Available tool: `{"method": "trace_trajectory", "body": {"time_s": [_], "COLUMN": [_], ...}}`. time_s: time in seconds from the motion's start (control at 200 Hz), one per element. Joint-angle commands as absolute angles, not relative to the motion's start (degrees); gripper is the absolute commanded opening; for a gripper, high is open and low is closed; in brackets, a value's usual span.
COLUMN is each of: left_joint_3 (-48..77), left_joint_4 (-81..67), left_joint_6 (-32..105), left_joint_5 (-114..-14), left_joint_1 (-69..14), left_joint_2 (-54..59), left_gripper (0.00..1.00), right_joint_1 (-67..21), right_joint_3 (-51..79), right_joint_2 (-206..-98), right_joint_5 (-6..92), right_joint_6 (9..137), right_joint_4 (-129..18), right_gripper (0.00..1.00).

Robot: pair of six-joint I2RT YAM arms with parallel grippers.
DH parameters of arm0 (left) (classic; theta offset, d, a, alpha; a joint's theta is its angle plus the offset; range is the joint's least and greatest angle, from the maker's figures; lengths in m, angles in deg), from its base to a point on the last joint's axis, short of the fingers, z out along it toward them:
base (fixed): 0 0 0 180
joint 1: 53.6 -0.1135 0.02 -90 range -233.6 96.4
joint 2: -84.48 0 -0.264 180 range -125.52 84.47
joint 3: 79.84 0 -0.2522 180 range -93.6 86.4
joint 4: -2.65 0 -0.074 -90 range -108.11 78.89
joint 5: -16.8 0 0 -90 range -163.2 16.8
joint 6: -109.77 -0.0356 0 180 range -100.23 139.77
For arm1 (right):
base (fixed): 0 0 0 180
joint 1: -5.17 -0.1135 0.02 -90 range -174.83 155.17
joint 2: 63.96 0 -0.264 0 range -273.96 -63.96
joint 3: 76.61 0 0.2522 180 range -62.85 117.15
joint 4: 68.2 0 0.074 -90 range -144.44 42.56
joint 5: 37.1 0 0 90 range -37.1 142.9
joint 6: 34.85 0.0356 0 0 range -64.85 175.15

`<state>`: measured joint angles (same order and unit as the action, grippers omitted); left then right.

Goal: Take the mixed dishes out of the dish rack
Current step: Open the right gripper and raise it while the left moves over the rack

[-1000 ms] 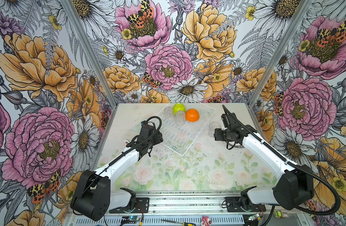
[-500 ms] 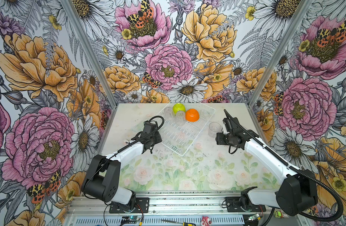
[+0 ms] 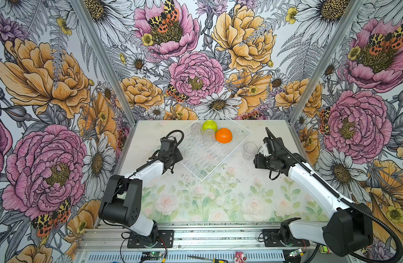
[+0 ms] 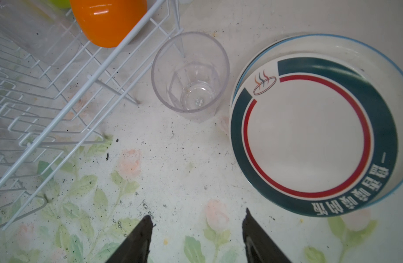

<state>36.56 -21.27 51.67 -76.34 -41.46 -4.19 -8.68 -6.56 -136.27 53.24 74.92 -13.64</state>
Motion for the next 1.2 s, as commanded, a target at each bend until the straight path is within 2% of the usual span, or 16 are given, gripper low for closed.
{"method": "trace_trajectory", "body": {"time_s": [0.0, 0.255, 0.385, 0.57, 0.706, 0.756, 0.796, 0.886, 0.951, 1.056, 1.081, 1.191], "left_joint_3": [37.08, 36.73, 35.85, 32.19, 29.13, 28.71, 28.57, 28.73, 29.36, 32.11, 32.84, 35.82], "left_joint_4": [-23.8, -22.05, -20.42, -20.31, -20.47, -19.78, -19.29, -18.82, -19.13, -18.7, -18.59, -18.87], "left_joint_6": [48.1, 47.34, 48.04, 48.09, 47.42, 47.18, 47.43, 46.34, 45.94, 46.59, 46.71, 47.35], "left_joint_5": [-79.82, -80.18, -76.51, -74.7, -72.64, -70.72, -69.81, -68.38, -68.83, -69.67, -69.92, -71.04], "left_joint_1": [-44.35, -51.05, -54.15, -58.26, -59.5, -59.36, -58.91, -56.95, -55.06, -52.18, -51.56, -49.14], "left_joint_2": [-6.39, -8.1, -9.37, -11.45, -12.98, -13.28, -13.22, -12.17, -10.6, -6.5, -5.24, -0.19], "left_gripper": [0.36, 0.35, 0.35, 0.37, 0.41, 0.45, 0.52, 0.57, 0.75, 0.88, 0.98, 0.99], "right_joint_1": [-8.14, -7.84, -7.75, -7.67, -7.7, -7.81, -7.81, -7.91, -8.25, -8.25, -8.27, -8.28], "right_joint_3": [-6.73, -5.34, -4.44, -1.38, 2.22, 3.69, 5.4, 8.89, 11.58, 15.76, 16.82, 21.9], "right_joint_2": [-135.26, -137.07, -138.6, -142.39, -145.53, -146.93, -148.54, -152.32, -155.1, -159.43, -160.37, -165.66], "right_joint_5": [52.04, 51.05, 50.66, 49.07, 46.89, 47.03, 47.27, 46.11, 45.03, 44.65, 44.78, 44.93], "right_joint_6": [74.04, 74.28, 74.67, 75.16, 75.48, 75.32, 75.04, 74.41, 74.14, 73.76, 73.43, 72.51], "right_joint_4": [-15.19, -15.15, -15.13, -15.15, -15.23, -15.31, -15.48, -16.19, -16.75, -17.34, -17.35, -17.48], "right_gripper": [0.65, 0.65, 0.65, 0.64, 0.64, 0.64, 0.64, 0.62, 0.6, 0.59, 0.59, 0.59]}}
